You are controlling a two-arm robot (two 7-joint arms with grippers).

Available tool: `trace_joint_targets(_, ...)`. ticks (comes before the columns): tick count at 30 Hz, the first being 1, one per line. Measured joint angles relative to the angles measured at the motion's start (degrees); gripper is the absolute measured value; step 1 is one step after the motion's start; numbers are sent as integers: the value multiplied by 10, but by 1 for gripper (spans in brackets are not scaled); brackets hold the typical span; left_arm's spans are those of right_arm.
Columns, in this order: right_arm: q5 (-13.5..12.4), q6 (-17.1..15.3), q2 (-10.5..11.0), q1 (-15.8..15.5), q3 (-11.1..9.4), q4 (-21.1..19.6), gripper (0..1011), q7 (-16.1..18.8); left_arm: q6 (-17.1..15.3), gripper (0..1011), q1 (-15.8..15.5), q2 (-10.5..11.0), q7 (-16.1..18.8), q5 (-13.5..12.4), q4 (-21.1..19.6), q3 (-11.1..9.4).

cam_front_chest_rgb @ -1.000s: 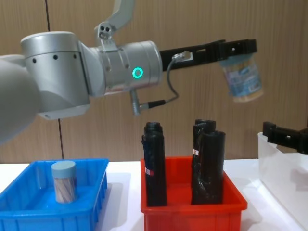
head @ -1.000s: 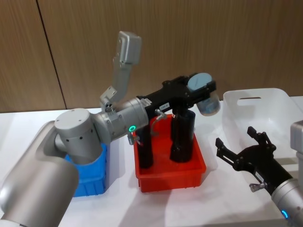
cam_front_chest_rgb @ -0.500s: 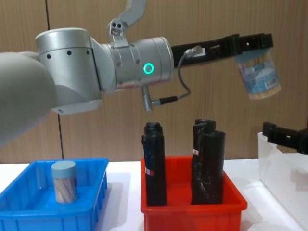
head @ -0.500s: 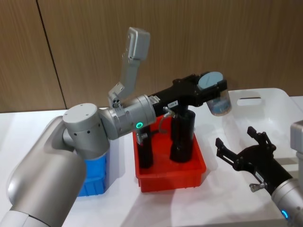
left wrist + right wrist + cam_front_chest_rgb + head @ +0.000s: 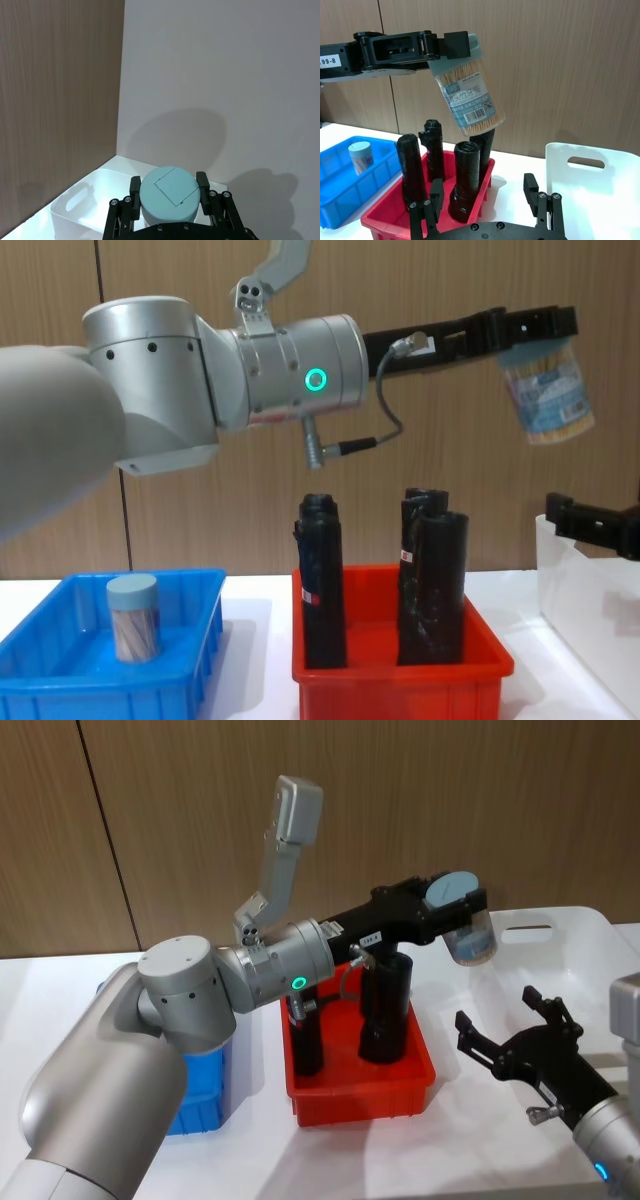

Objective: Pick the cotton swabs from the blue box and place them into the white box.

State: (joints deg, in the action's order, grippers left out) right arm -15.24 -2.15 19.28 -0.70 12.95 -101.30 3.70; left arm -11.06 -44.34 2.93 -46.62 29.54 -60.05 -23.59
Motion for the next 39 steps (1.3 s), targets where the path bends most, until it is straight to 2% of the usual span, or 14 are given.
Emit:
trace_joint_targets(9, 40, -15, -1, 8, 1, -6, 1002, -8, 0, 670, -2, -1, -3, 1, 2, -1)
trace_joint_targets(16, 59, -25, 0, 13, -2, -11, 1002, -14, 0, 670, -2, -1, -3, 1, 3, -1)
trace_joint_targets(27, 68, -35, 5, 16, -9, -20, 1002, -14, 0, 670, -3, -2, -4, 1, 4, -1)
trace_joint_targets(39, 65, -56, 8, 22, -13, -35, 1002, 16, 0, 670, -3, -2, -4, 1, 4, -1)
